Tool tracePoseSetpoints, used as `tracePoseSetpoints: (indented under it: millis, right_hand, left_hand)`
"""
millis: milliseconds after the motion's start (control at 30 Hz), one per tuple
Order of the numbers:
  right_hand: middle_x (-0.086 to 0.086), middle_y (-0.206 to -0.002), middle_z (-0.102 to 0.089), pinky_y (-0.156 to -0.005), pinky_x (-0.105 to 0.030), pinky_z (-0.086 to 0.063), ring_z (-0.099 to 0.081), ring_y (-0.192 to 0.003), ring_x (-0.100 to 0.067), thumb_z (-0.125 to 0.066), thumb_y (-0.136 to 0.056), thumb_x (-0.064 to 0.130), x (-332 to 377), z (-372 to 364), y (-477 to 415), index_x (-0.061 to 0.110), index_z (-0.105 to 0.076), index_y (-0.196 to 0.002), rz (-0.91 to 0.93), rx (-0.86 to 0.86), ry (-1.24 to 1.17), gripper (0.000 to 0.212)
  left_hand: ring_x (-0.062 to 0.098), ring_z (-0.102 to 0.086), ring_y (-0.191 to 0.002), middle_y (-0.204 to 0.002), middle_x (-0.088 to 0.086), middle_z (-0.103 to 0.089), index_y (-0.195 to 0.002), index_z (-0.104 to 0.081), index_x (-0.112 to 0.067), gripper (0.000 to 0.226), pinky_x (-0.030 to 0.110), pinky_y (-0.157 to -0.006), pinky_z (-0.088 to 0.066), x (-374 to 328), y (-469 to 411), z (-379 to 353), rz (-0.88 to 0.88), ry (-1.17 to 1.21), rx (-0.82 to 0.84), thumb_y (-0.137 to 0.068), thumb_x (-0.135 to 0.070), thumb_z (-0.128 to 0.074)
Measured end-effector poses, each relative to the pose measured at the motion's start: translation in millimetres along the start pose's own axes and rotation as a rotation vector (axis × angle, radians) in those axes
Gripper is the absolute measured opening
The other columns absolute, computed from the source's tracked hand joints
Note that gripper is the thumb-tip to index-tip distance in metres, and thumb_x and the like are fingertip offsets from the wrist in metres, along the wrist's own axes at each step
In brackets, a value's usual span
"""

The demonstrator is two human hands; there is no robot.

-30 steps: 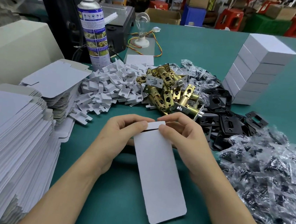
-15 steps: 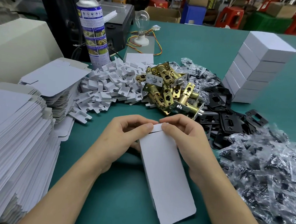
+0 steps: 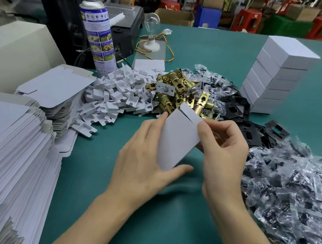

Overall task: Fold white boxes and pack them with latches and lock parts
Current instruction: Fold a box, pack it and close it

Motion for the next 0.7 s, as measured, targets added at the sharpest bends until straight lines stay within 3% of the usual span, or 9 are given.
tracePoseSetpoints:
  millis: [133,267,333,433,567,700]
  right_hand:
    - [0.001,-0.096,-0.077,-0.087,-0.056,-0.061,-0.072,-0.088,-0.011,-0.075,-0.090,0.022,1,-11,5,0.020,-0.067,-0.082,-0.007,0.082,-0.013,0.012]
    - [0.004,-0.093,-0.076,-0.079,-0.044,-0.063,-0.068,-0.082,-0.004,-0.073,-0.093,0.017,2,-16,3,0.017,-0.063,-0.081,-0.007,0.129,-0.039,0.015]
    - [0.004,-0.093,-0.075,-0.079,-0.038,-0.060,-0.068,-0.086,-0.006,-0.072,-0.092,0.019,2,-17,2,0.024,-0.071,-0.091,0.002,0.155,-0.027,0.006]
    - [0.005,-0.102,-0.077,-0.084,-0.034,-0.057,-0.070,-0.094,-0.006,-0.069,-0.091,0.021,-1,-17,0,0.031,-0.078,-0.108,-0.013,0.179,-0.007,0.022]
    - [0.010,-0.098,-0.078,-0.080,-0.024,-0.053,-0.067,-0.088,-0.002,-0.068,-0.091,0.019,0,-19,0,0.031,-0.081,-0.104,0.001,0.201,0.028,0.021]
    - [0.014,-0.093,-0.076,-0.076,-0.022,-0.053,-0.063,-0.080,0.003,-0.067,-0.091,0.019,-1,-20,1,0.032,-0.080,-0.101,-0.016,0.218,0.042,0.021]
  left_hand:
    - [0.010,-0.050,-0.125,-0.141,-0.012,-0.050,-0.158,-0.038,-0.027,0.100,0.029,-0.094,-0.044,1,-1,9,-0.004,-0.009,-0.074,-0.075,-0.054,-0.085]
    - [0.016,-0.053,-0.124,-0.143,-0.005,-0.055,-0.155,-0.045,-0.020,0.092,0.028,-0.100,-0.042,-2,-2,18,-0.090,-0.012,-0.124,-0.076,-0.037,-0.088]
    - [0.016,-0.052,-0.126,-0.144,-0.004,-0.056,-0.155,-0.046,-0.020,0.092,0.029,-0.102,-0.041,-3,-3,20,-0.109,-0.024,-0.117,-0.075,-0.037,-0.087]
    - [0.016,-0.053,-0.126,-0.144,-0.004,-0.058,-0.154,-0.047,-0.020,0.090,0.028,-0.102,-0.040,-6,-4,20,-0.147,-0.047,-0.099,-0.073,-0.039,-0.082]
    - [0.017,-0.054,-0.126,-0.144,-0.005,-0.059,-0.153,-0.050,-0.021,0.088,0.033,-0.104,-0.043,-5,-4,21,-0.149,-0.069,-0.095,-0.072,-0.040,-0.078]
    - [0.016,-0.054,-0.124,-0.142,-0.005,-0.061,-0.153,-0.051,-0.023,0.089,0.028,-0.102,-0.038,-6,-4,22,-0.166,-0.123,-0.108,-0.070,-0.041,-0.078]
Point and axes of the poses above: each hand's wrist, its own y-axis away from the middle knuckle, its own z-axis out of the back of the hand, x = y × z, the point moved 10 cm from there along -y, towards the middle knuckle
